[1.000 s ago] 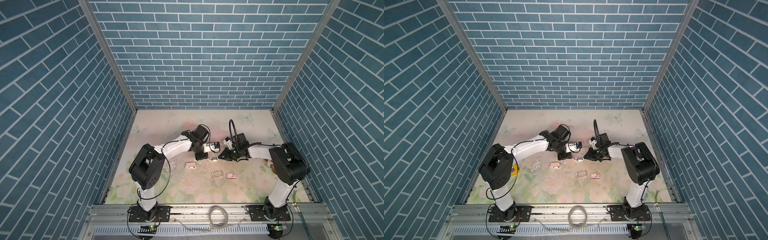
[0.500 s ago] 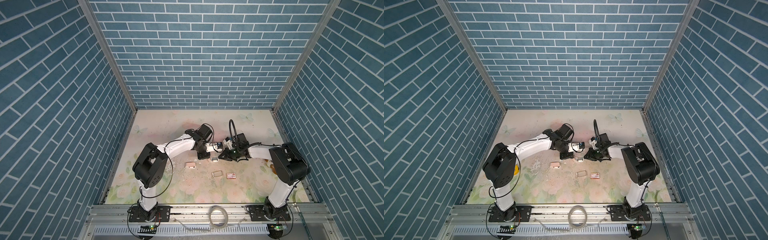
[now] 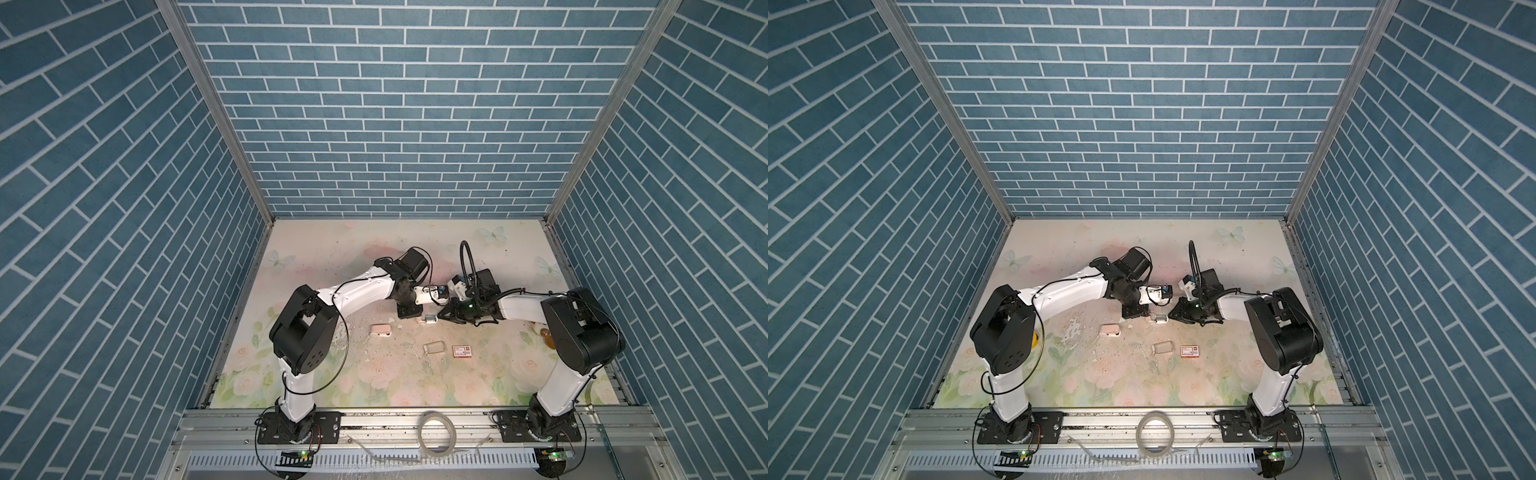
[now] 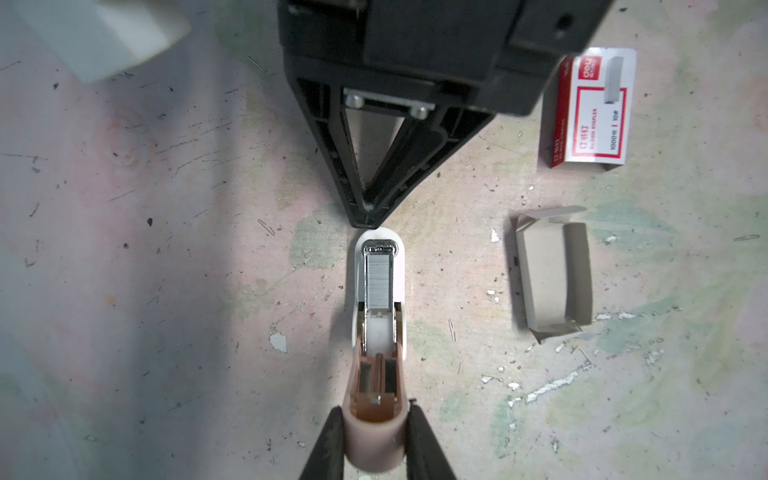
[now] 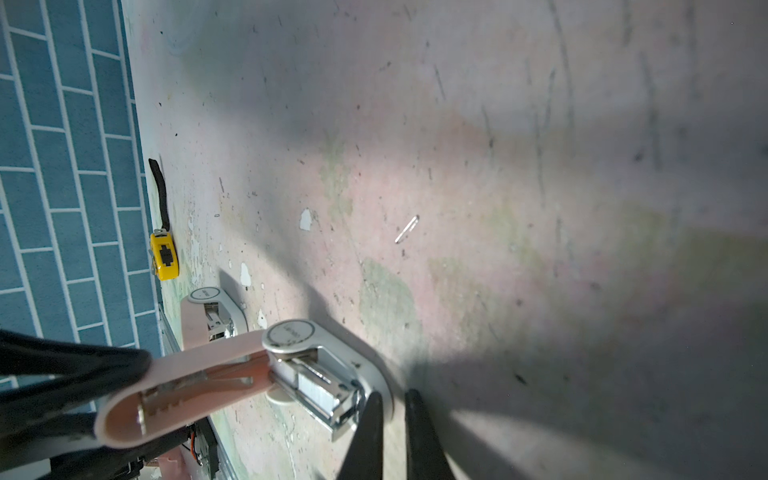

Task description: Load the staples into the stapler

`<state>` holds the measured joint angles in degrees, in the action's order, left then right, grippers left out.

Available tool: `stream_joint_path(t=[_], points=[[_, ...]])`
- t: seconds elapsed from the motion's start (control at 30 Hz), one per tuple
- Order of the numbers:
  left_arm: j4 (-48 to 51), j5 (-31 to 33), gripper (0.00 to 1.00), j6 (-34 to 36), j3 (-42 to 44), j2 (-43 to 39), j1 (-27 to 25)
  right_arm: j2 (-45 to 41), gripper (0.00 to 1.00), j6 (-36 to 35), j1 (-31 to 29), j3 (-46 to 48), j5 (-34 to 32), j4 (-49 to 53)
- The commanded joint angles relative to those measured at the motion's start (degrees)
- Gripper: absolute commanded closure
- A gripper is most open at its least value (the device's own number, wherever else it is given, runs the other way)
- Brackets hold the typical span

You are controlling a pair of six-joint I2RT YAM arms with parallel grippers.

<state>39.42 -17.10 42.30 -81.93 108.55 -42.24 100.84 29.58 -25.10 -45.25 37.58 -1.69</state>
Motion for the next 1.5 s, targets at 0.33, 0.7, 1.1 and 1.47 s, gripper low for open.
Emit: stream_joint_path(t=[0.33, 0.7, 1.1, 1.47], points=[[1.00, 0.24, 0.90, 0.58, -1.77, 3.24, -0.92, 0.36, 0.87, -0.89, 0.06, 1.42, 2.92, 0.72], [1.44, 0.03, 0.93, 0.42, -4.26, 5.93, -1.93, 1.12, 0.88, -1.55, 0.12, 1.31, 0.74, 2.00], [1.71, 0.68, 0.95, 0.59, -6.51, 9.22, -2.76, 0.11, 0.88, 0.78, 1.17, 3.03, -1.94, -0.42], [2.48, 1.23, 0.95, 0.85, -7.53, 10.16, -2.85, -1.70, 0.88, 2.85, 3.60, 5.44, -2.27, -3.67]])
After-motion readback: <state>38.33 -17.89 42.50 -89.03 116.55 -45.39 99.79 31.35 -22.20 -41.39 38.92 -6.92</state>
